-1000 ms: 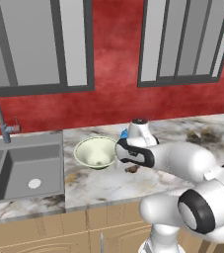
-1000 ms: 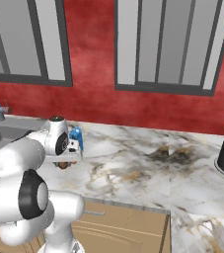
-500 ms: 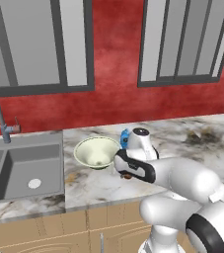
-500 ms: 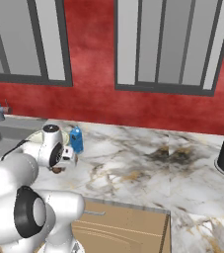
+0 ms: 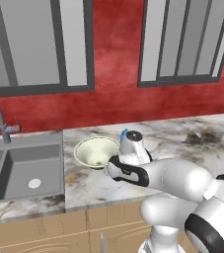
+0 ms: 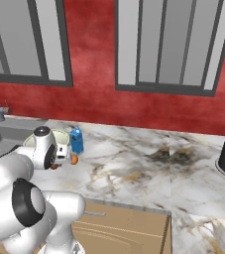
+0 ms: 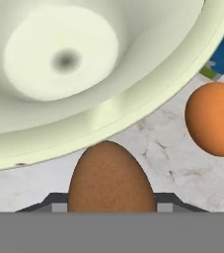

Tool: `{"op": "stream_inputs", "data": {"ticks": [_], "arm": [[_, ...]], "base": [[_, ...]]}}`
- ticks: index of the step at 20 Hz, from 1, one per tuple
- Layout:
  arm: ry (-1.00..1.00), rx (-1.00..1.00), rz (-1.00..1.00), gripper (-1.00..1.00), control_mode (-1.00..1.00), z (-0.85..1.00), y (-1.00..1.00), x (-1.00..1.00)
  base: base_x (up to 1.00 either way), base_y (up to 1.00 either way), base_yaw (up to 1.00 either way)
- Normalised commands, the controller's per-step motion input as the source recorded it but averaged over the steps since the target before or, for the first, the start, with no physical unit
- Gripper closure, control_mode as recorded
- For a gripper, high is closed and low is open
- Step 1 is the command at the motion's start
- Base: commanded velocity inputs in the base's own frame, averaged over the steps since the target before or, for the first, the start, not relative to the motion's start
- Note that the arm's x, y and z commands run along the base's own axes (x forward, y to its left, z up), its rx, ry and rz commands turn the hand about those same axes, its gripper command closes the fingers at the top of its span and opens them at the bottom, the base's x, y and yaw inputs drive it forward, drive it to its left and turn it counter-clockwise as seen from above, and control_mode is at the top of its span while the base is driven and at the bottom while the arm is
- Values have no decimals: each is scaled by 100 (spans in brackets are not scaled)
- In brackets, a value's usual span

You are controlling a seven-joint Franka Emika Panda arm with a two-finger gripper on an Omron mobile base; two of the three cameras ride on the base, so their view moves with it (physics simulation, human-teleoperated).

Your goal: Gather the eggs and milk located in the vicinity of the sink area and place them right next to the bowl.

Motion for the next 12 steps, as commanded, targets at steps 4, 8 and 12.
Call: {"op": "stream_inputs", "data": {"ticks": [4, 8, 12], "arm": [[0, 0, 0, 100, -100, -21, 0, 0], [-5, 0, 0, 100, -100, -10, 0, 0], [-4, 0, 0, 100, -100, -10, 0, 1]], "base": [[0, 0, 0], [0, 0, 0], [0, 0, 0]]}}
